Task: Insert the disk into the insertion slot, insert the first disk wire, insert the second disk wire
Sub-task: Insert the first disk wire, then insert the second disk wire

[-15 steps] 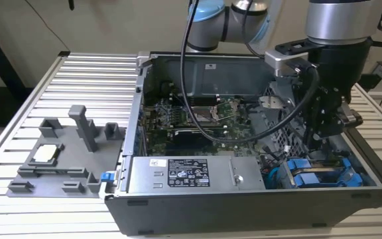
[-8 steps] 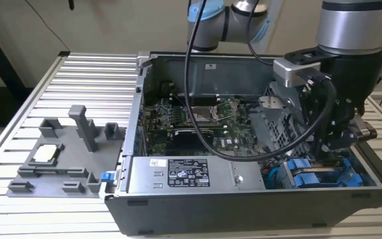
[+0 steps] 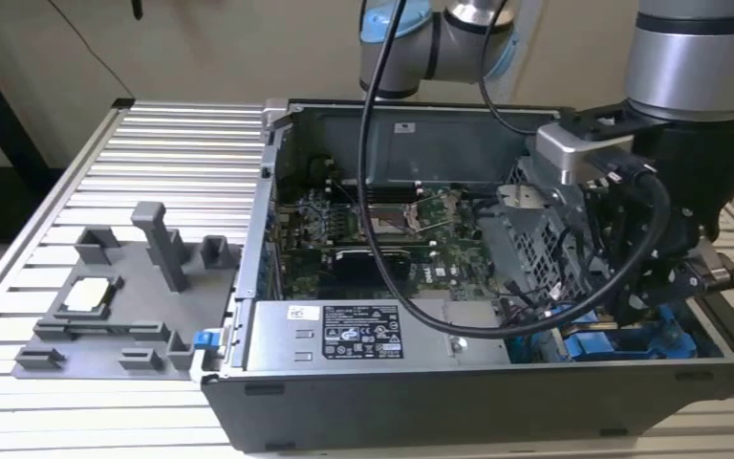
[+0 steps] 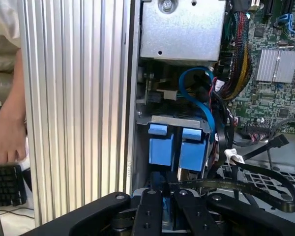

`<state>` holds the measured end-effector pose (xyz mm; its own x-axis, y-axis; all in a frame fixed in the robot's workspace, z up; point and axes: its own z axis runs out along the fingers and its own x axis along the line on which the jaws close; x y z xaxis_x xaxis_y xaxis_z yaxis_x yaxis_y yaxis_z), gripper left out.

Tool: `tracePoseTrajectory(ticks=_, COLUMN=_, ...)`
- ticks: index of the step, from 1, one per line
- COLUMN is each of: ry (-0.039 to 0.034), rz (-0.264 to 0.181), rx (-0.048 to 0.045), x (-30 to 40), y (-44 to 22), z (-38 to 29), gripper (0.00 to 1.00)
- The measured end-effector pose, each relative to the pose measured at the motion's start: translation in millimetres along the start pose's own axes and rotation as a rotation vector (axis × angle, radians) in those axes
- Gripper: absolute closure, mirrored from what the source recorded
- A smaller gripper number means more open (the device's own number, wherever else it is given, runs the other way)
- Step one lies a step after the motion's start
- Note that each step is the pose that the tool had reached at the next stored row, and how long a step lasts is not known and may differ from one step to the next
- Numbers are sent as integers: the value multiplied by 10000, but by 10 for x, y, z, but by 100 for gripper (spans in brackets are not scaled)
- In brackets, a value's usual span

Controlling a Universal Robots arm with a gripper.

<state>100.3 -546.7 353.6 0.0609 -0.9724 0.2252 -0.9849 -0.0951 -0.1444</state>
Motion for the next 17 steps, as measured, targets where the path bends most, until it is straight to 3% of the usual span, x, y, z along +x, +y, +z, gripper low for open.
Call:
tracePoseTrajectory(ticks=10, ry=-1795, rz=331, rx=102, x=0, y=0, z=1, gripper=84)
tracePoseTrajectory(ticks=11, ry=-1936, rz=352, rx=108, x=4, y=-5, z=2, gripper=84)
tracePoseTrajectory(ticks=12, ry=-1966, rz=351, rx=50, x=11, y=-20, z=6, gripper=84)
tracePoseTrajectory(ticks=17, ry=-2015, rz=277, rx=-578, x=24, y=-150, z=29, gripper=84)
